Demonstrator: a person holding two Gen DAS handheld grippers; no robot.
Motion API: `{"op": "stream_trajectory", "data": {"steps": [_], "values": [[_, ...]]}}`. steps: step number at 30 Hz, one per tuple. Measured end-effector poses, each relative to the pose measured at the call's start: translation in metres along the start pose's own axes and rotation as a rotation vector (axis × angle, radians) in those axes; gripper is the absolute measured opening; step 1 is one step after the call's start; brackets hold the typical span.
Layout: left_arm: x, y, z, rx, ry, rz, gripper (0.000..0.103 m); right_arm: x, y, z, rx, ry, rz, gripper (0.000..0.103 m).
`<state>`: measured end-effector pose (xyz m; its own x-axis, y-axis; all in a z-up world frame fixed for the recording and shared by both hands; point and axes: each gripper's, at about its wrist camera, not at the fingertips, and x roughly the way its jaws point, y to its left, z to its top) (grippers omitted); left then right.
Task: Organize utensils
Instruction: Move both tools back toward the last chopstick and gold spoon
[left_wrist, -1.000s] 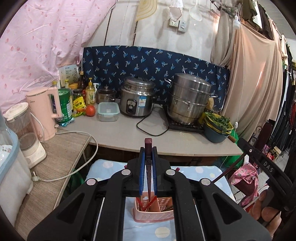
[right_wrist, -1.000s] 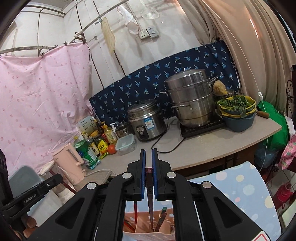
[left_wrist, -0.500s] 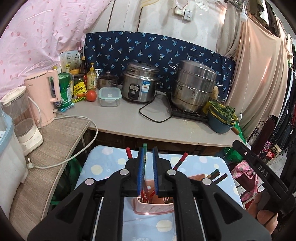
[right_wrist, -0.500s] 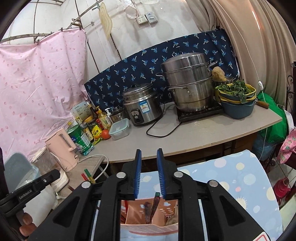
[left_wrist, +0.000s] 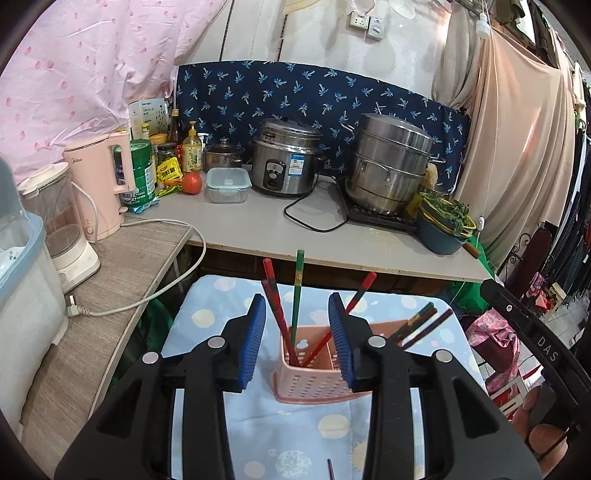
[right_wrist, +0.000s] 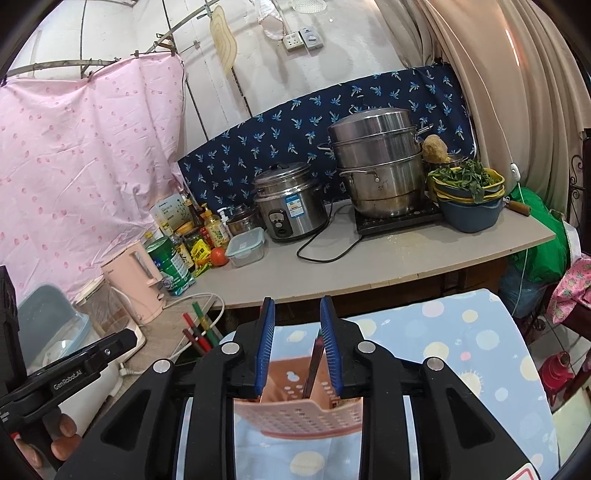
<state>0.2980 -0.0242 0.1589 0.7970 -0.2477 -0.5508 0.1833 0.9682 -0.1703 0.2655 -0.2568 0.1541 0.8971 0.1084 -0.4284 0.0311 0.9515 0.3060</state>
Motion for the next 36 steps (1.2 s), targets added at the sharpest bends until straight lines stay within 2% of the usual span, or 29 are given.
{"op": "stream_trajectory", "data": {"steps": [5,16,25,36], "values": [[-0.011,0.001,-0.022,0.009,0.021,0.009,0.034,-0.021,0.000,-0.025,-0.014,0.023,-0.009,0.025],[-0.024,0.005,-0.088,0.021,0.114,0.026,0.034,-0.055,-0.006,-0.106,-0.023,0.144,-0.034,0.025],[-0.031,0.007,-0.137,0.029,0.186,0.043,0.034,-0.072,-0.018,-0.161,-0.004,0.239,-0.058,0.025],[-0.033,0.014,-0.205,0.030,0.295,0.055,0.034,-0.086,-0.019,-0.240,-0.048,0.382,-0.077,0.025]]}}
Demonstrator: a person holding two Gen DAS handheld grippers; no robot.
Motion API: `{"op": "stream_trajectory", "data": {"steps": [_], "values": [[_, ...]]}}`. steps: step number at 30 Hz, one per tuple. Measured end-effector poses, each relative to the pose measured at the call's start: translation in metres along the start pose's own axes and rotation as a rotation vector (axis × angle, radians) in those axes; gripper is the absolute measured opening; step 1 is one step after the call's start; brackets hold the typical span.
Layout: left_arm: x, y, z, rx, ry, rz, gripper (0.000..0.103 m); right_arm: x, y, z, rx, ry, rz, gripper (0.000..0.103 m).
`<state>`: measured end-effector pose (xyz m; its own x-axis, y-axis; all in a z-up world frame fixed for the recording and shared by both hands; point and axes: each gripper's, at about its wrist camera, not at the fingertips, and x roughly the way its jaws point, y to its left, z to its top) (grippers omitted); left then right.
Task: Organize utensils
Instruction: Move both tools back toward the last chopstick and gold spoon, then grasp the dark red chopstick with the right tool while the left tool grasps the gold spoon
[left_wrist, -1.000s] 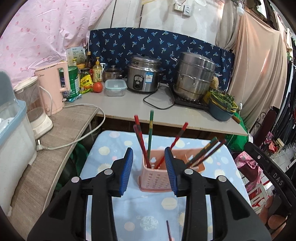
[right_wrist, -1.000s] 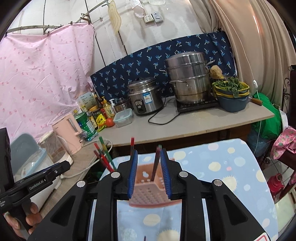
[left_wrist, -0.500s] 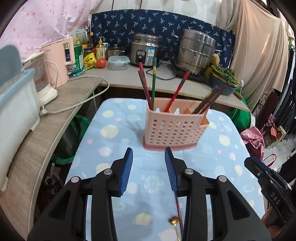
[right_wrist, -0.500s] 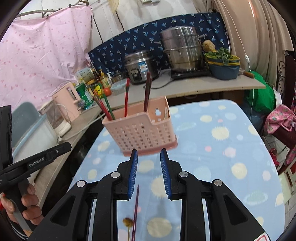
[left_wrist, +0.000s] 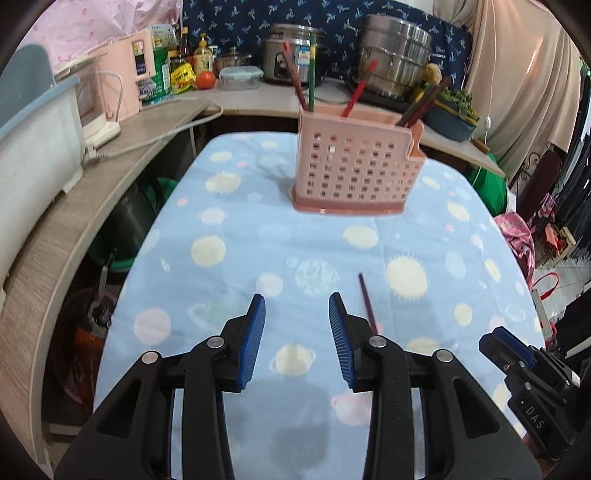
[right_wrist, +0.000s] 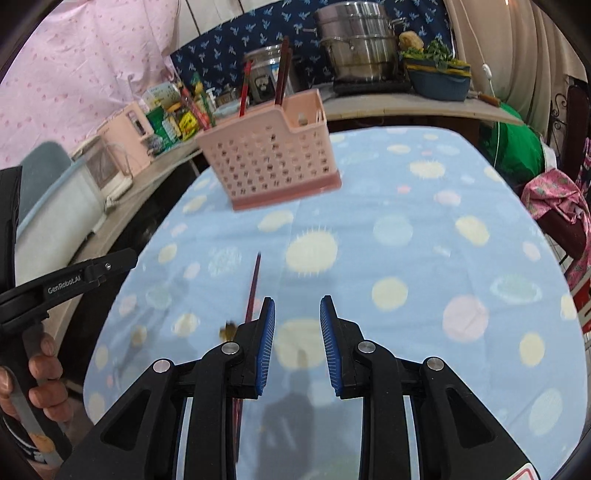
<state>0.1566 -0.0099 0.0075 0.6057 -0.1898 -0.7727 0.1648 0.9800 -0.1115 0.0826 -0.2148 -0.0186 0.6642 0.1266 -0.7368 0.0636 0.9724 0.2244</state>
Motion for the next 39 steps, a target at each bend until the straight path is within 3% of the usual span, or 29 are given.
{"op": "stream_trajectory", "data": {"steps": [6,15,21,30,39], "values": [[0.011,0.003,-0.035,-0.003,0.072,0.003,0.034,0.009,0.014,-0.036,-0.030,0.072,0.017,0.025],[0.020,0.007,-0.069,0.008,0.136,0.017,0.034,0.015,0.033,-0.058,-0.075,0.116,0.031,0.025],[0.023,0.006,-0.080,0.018,0.158,0.020,0.034,0.024,0.042,-0.064,-0.093,0.138,0.040,0.025],[0.024,0.008,-0.086,0.019,0.170,0.020,0.043,0.035,0.045,-0.068,-0.098,0.155,0.037,0.025],[0.025,0.005,-0.089,0.023,0.179,0.014,0.045,0.032,0.041,-0.073,-0.135,0.130,-0.016,0.009]]}}
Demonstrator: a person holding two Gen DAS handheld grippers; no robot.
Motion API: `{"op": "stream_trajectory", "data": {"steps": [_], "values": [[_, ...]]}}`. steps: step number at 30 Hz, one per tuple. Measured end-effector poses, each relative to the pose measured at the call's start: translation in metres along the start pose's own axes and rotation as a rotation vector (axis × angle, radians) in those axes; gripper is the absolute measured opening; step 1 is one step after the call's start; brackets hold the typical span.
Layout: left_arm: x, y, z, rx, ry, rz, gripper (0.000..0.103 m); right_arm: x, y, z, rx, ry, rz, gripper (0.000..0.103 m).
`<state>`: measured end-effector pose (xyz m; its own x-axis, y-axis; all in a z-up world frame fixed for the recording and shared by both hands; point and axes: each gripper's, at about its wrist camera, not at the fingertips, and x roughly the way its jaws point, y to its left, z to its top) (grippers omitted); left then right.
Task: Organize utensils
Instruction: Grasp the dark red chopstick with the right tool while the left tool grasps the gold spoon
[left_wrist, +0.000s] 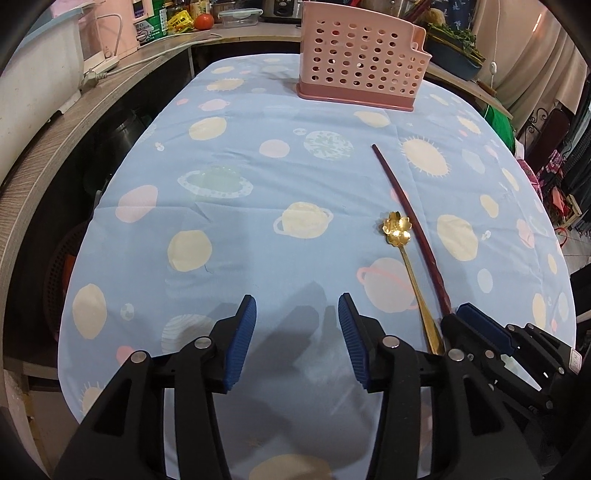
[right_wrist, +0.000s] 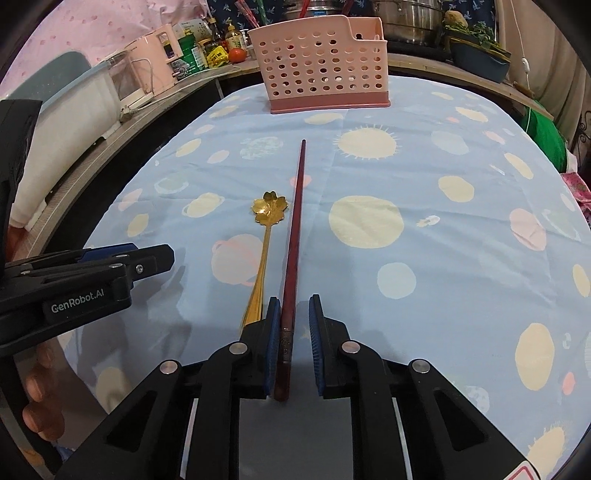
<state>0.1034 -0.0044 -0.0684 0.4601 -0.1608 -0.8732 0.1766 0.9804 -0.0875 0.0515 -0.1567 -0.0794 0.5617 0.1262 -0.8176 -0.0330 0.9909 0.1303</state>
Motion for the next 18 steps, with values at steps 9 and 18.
{"op": "stream_trajectory", "data": {"steps": [9,18], "values": [[-0.001,-0.013,-0.005,0.021,0.009,-0.031,0.052,-0.011,-0.024,-0.010,0.048,-0.020,-0.045,0.006],[-0.003,-0.038,-0.013,0.053,0.025,-0.091,0.064,-0.026,-0.056,-0.018,0.153,-0.012,-0.046,0.007]]}}
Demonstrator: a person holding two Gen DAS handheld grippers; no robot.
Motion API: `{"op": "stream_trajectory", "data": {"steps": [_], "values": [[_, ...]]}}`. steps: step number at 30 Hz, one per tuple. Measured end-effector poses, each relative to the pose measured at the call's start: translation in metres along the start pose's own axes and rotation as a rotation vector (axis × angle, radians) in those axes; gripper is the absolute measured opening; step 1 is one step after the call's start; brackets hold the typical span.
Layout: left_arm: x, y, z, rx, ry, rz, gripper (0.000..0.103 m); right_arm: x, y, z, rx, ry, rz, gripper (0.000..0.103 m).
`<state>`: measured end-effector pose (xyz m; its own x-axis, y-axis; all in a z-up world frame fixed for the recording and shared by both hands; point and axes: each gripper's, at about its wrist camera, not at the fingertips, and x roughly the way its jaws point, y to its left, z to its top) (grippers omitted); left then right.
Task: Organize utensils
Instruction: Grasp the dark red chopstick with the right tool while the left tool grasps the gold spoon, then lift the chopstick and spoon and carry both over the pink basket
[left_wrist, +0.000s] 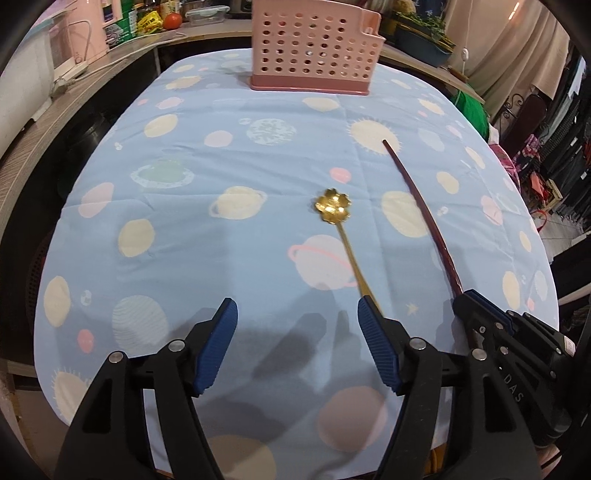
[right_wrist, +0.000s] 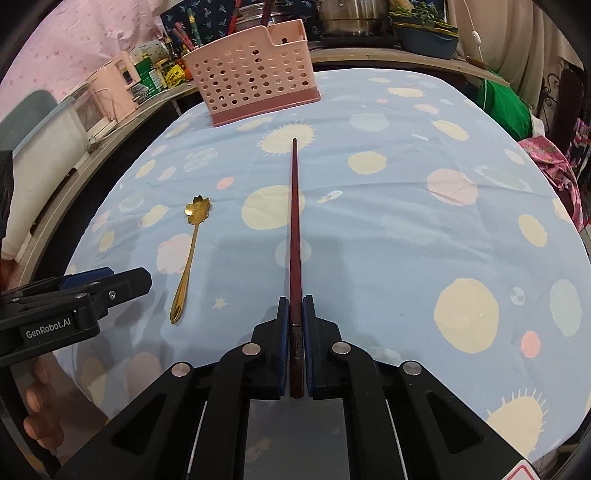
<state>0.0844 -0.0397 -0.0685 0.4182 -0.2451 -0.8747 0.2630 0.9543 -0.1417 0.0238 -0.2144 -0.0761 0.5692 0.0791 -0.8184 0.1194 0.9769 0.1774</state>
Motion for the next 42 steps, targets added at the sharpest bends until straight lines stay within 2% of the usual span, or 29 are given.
{"op": "stream_trajectory", "data": {"steps": [9,14,17,19,21,27,42], "values": [[0.007,-0.025,-0.006,0.047,0.022,-0.033,0.064,-0.004,-0.001,0.003,0.013,0.000,0.021,0.007],[0.014,-0.030,-0.009,0.051,0.045,-0.035,0.054,-0.002,-0.001,0.001,0.016,0.008,0.032,0.007],[0.013,-0.034,-0.011,0.066,0.045,-0.037,0.042,-0.001,-0.002,0.000,0.021,0.012,0.039,0.007],[0.013,-0.036,-0.012,0.077,0.048,-0.047,0.023,0.000,-0.002,-0.001,0.021,0.014,0.043,0.007],[0.012,-0.036,-0.012,0.082,0.054,-0.056,0.011,0.000,-0.001,-0.001,0.021,0.014,0.046,0.007],[0.008,-0.034,-0.010,0.070,0.050,-0.063,0.011,-0.005,-0.002,-0.002,0.020,0.008,0.051,0.007],[-0.048,-0.020,0.029,0.016,-0.102,-0.065,0.009,-0.047,0.004,0.034,0.021,-0.107,0.088,0.007]]}}
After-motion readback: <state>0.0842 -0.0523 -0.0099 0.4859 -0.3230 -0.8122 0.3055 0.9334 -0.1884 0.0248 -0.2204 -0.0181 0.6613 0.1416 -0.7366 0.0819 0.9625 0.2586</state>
